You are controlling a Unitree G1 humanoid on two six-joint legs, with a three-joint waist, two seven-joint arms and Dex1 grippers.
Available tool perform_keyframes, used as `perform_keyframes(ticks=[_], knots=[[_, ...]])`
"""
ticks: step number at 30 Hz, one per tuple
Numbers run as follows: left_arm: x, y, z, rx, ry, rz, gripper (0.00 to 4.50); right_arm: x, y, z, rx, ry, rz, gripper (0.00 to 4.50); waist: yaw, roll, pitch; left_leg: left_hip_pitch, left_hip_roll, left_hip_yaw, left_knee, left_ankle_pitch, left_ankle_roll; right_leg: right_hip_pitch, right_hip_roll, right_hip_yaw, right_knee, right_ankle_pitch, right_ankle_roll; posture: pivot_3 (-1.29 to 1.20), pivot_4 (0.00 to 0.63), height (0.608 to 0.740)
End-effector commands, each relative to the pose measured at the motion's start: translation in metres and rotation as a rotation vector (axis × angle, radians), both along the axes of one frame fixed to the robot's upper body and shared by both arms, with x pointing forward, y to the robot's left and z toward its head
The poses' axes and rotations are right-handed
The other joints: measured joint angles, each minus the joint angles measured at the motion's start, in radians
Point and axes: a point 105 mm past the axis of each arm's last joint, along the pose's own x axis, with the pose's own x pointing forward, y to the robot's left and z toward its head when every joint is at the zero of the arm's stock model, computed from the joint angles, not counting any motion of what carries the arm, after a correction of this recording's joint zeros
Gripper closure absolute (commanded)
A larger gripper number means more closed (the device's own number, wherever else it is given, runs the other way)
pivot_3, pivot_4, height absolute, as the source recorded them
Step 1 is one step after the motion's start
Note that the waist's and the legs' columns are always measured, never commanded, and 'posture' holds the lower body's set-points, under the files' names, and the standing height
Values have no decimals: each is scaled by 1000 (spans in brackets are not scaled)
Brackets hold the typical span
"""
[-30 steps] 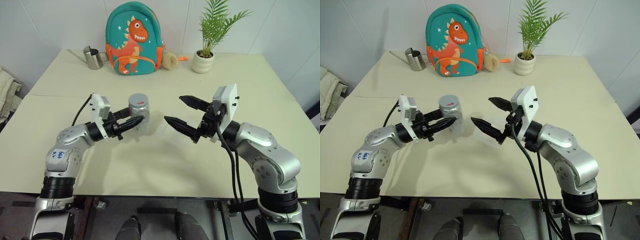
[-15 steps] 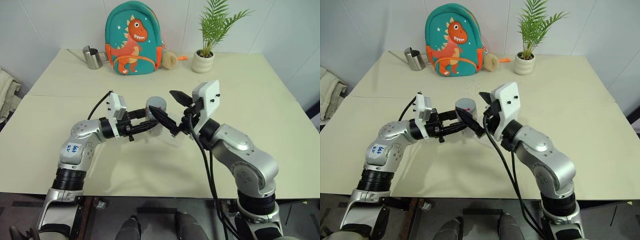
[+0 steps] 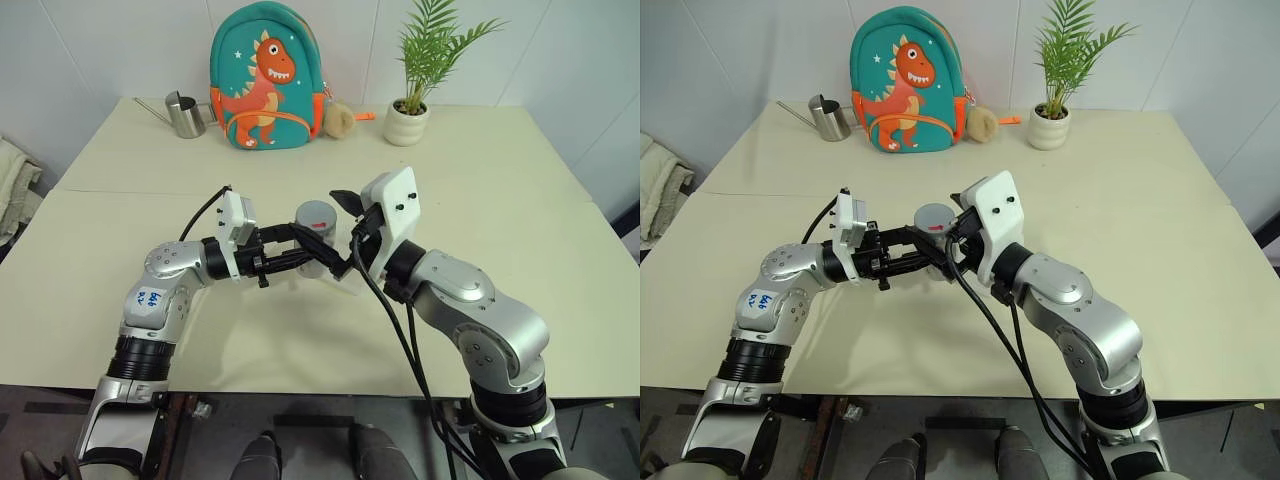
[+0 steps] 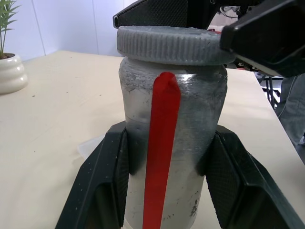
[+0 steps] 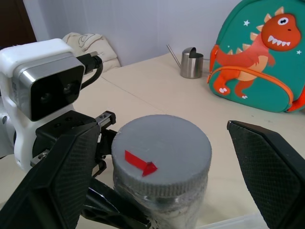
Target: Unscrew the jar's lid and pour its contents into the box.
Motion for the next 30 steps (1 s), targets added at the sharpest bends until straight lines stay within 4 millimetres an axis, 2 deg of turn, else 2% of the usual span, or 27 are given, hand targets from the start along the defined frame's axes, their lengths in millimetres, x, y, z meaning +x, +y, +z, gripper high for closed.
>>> perform_keyframes(ticks=[1, 5, 8, 12, 17, 30], knots=[[-6, -2, 13, -4, -68, -19, 2655, -4, 3, 12, 18, -50, 16, 0, 0, 0, 0, 0, 0, 0, 0, 0, 0, 0, 0, 0, 0, 0, 0, 0, 150, 740], [-6, -3, 14, -6, -70, -20, 2655, -4, 3, 13, 23, -53, 17, 0, 0, 0, 0, 0, 0, 0, 0, 0, 0, 0, 0, 0, 0, 0, 0, 0, 150, 740], [-7, -3, 14, -7, -72, -18, 2655, -5, 3, 10, 15, -48, 32, 557, 0, 0, 0, 0, 0, 0, 0, 0, 0, 0, 0, 0, 0, 0, 0, 0, 150, 740], [-7, -3, 15, -7, -73, -20, 2655, -6, 5, 9, 14, -45, 50, 1911, 0, 0, 0, 0, 0, 0, 0, 0, 0, 0, 0, 0, 0, 0, 0, 0, 150, 740], [-12, -5, 17, -12, -67, -63, 2655, -15, 9, 16, 23, -69, 130, 1943, 0, 0, 0, 0, 0, 0, 0, 0, 0, 0, 0, 0, 0, 0, 0, 0, 150, 740], [-29, -3, 15, 49, -58, -263, 2655, -55, 20, 18, -130, -111, 581, 1943, -2, 0, 0, 0, 0, 0, 0, 0, 0, 0, 0, -1, 0, -1, -1, 0, 150, 740]])
